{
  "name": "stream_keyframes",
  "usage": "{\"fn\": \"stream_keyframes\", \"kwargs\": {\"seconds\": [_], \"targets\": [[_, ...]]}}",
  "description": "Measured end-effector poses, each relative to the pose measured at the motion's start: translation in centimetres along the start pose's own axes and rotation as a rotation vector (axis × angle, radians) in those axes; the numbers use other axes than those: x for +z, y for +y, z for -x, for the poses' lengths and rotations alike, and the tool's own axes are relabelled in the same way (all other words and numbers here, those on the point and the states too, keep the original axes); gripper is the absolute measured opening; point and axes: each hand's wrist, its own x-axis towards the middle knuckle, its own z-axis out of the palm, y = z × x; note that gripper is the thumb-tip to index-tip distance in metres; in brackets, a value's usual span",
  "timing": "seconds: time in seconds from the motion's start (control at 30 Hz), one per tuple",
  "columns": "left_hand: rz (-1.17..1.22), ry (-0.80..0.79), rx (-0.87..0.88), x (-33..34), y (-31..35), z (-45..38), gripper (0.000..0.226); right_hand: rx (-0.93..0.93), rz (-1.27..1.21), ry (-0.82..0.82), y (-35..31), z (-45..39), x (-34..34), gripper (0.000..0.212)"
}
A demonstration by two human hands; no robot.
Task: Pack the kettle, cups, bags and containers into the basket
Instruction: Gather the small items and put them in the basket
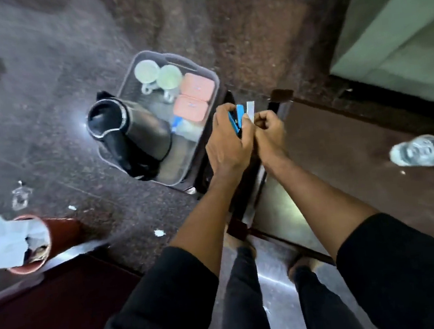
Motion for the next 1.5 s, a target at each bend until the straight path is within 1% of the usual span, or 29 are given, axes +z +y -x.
{"fn": "stream_keyframes", "kwargs": {"seconds": [0.07,0.13,0.2,0.3,0.4,0.47,0.5,0.53,0.6,0.7,0.8,0.9,1.07,1.17,1.23,1.3,1.37,1.5], "targets": [[-0.011,0.073,-0.063,-2.6,-2.2,-1.5,0.035,-0.082,0.023,-0.067,-2.0,-0.1,3.8,0.014],[-0.031,0.120,-0.129,-4.6,-4.1,-2.4,0.034,-0.170,0.073,-0.145,-3.6,-0.4,6.5,0.017],[-0.044,0.110,-0.179,-5.9,-6.0,-3.1,0.033,-0.265,0.164,-0.239,-4.8,-1.0,8.7,0.022],[-0.028,0.062,-0.225,-6.9,-8.4,-3.0,0.034,-0.412,0.371,-0.411,-5.9,-2.2,10.7,0.028],[-0.036,-0.032,-0.271,-7.2,-9.5,-2.3,0.050,-0.534,0.559,-0.576,-6.4,-3.3,11.8,0.032],[-0.128,-0.135,-0.308,-7.3,-10.0,-2.1,0.062,-0.602,0.684,-0.659,-6.5,-3.8,12.2,0.030],[-0.197,-0.190,-0.322,-7.4,-10.3,-2.0,0.064,-0.612,0.748,-0.692,-6.5,-3.9,12.5,0.029],[-0.278,-0.241,-0.330,-7.4,-10.5,-2.0,0.063,-0.602,0.808,-0.721,-6.5,-4.0,12.7,0.029],[-0.430,-0.322,-0.338,-7.4,-11.0,-1.8,0.049,-0.569,0.940,-0.765,-6.5,-4.0,13.2,0.031],[-0.574,-0.408,-0.376,-7.4,-11.3,-1.5,0.038,-0.588,1.130,-0.812,-6.5,-3.7,13.4,0.033],[-0.612,-0.449,-0.435,-7.3,-11.5,-1.8,0.036,-0.678,1.276,-0.810,-6.5,-3.2,13.9,0.036],[-0.653,-0.454,-0.423,-7.1,-11.7,-2.2,0.036,-0.768,1.409,-0.762,-6.0,-2.6,14.7,0.037],[-0.700,-0.451,-0.414,-6.7,-12.1,-2.8,0.037,-0.709,1.443,-0.793,-5.3,-2.0,15.1,0.033],[-0.668,-0.456,-0.457,-6.6,-12.3,-3.3,0.037,-0.754,1.510,-0.735,-4.9,-1.5,15.5,0.032],[-0.665,-0.449,-0.454,-6.5,-12.5,-3.4,0.036,-0.787,1.562,-0.685,-4.7,-1.3,15.6,0.031],[-0.672,-0.452,-0.442,-6.6,-12.6,-3.4,0.034,-0.797,1.577,-0.663,-4.5,-1.4,15.7,0.031],[-0.666,-0.463,-0.449,-6.7,-12.6,-3.3,0.034,-0.775,1.557,-0.679,-4.1,-1.6,15.6,0.032],[-0.631,-0.461,-0.425,-7.0,-12.2,-2.7,0.035,-0.664,1.413,-0.701,-3.5,-1.9,15.2,0.034]]}}
